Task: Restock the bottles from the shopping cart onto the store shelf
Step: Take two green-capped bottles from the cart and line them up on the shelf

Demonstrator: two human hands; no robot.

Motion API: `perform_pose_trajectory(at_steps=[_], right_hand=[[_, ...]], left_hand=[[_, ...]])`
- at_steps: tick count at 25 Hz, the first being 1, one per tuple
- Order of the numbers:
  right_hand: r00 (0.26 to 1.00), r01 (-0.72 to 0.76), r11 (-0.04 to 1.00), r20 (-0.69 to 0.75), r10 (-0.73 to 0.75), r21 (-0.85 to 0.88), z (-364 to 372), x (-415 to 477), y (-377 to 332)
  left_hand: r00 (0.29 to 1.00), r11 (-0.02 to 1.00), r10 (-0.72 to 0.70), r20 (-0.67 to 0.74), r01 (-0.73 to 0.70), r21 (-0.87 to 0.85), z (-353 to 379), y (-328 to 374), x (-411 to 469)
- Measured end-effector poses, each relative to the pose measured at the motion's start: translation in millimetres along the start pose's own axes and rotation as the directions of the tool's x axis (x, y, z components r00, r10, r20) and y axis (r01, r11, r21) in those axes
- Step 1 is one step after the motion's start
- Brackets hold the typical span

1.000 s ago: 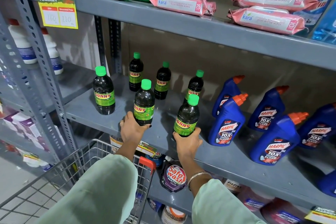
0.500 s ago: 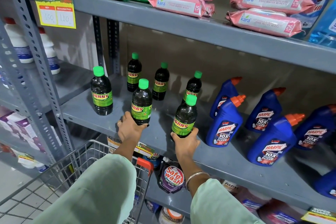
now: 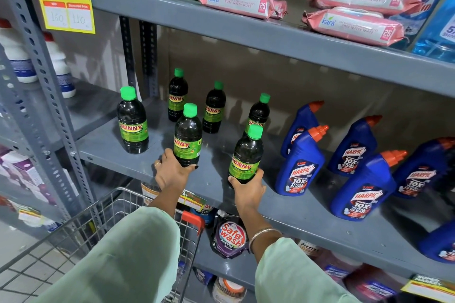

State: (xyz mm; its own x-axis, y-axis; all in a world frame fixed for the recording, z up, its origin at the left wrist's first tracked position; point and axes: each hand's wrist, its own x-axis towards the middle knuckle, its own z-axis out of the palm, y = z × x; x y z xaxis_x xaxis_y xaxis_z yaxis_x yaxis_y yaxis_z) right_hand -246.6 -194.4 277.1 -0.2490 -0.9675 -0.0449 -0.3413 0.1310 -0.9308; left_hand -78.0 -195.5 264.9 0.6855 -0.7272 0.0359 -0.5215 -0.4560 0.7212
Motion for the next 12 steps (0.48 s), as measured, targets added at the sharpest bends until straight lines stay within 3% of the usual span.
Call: perform_pose_trajectory(at_steps=[5,8,10,12], right_hand=[[0.999,0.03,1.0,0.019,-0.03,0.003,-2.2,4.3,4.2],[1.0,0.027,0.998,0.003,-0.027,0.055,-4.7,5.3,12.7],[0.99,0.039,0.996,-0.136,-0.027,0.082,-14.8,4.9,22.4],[0.942,0.047,0.991,-0.335,-0.002,0.127,-39.4,8.8,34.6]], left_hand=[[1.0,0.998,0.007,-0.009,-0.008,-0.062,1.3,0.5,-2.7],[0.983,0.995,0.07,-0.169,-0.082,-0.065,6.5,4.0,-24.8],[0.942,0.962,0.275,-0.194,-0.267,0.064,18.8,9.7,-55.8],[0.798,0.805,0.59,-0.123,-0.571,0.159,39.4,19.6,-92.7]])
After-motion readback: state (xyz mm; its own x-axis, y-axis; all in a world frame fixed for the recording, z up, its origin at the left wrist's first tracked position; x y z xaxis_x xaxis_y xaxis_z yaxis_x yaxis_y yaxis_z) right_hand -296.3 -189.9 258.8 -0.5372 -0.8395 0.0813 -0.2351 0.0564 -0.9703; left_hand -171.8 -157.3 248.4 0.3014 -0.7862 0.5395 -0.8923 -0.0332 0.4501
